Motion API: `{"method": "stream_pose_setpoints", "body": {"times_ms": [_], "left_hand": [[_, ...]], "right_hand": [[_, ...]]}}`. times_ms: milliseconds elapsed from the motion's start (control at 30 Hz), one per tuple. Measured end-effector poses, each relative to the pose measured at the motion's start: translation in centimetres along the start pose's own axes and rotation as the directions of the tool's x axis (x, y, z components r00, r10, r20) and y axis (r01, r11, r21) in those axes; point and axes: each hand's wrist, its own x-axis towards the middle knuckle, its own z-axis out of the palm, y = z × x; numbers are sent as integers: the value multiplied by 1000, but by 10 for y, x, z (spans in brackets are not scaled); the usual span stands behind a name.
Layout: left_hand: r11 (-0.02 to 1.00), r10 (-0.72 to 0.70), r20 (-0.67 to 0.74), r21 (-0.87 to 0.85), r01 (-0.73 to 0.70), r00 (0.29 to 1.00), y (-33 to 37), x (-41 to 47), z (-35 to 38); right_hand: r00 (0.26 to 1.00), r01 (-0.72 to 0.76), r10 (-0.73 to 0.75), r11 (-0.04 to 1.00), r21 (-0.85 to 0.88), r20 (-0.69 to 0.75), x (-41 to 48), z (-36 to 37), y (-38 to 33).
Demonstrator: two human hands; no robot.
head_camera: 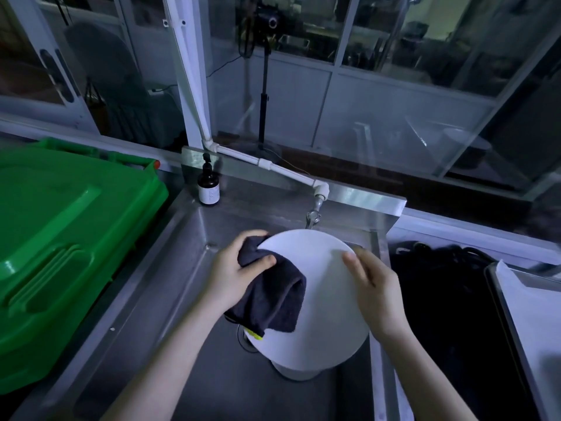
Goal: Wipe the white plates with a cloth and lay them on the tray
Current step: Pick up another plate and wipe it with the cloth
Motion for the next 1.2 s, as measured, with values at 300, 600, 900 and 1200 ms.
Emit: {"method": "stream_pose_setpoints", "body": {"times_ms": [300,600,900,1200], "left_hand": [[999,34,30,-7,-34,999,7,3,-3],[945,-182,-301,-318,81,936,-2,-4,14],[977,185,289,46,-207,939,33,15,-1],[998,-34,-49,-53,31,998,10,2,1]], "right_hand": [[977,211,-204,968,-133,61,26,-9,-26],[978,-90,139,953,288,-154,4,10,-11],[908,287,-200,937,-201,368,35,0,-32],[995,-93,96,986,135,-18,11,-3,5]]}}
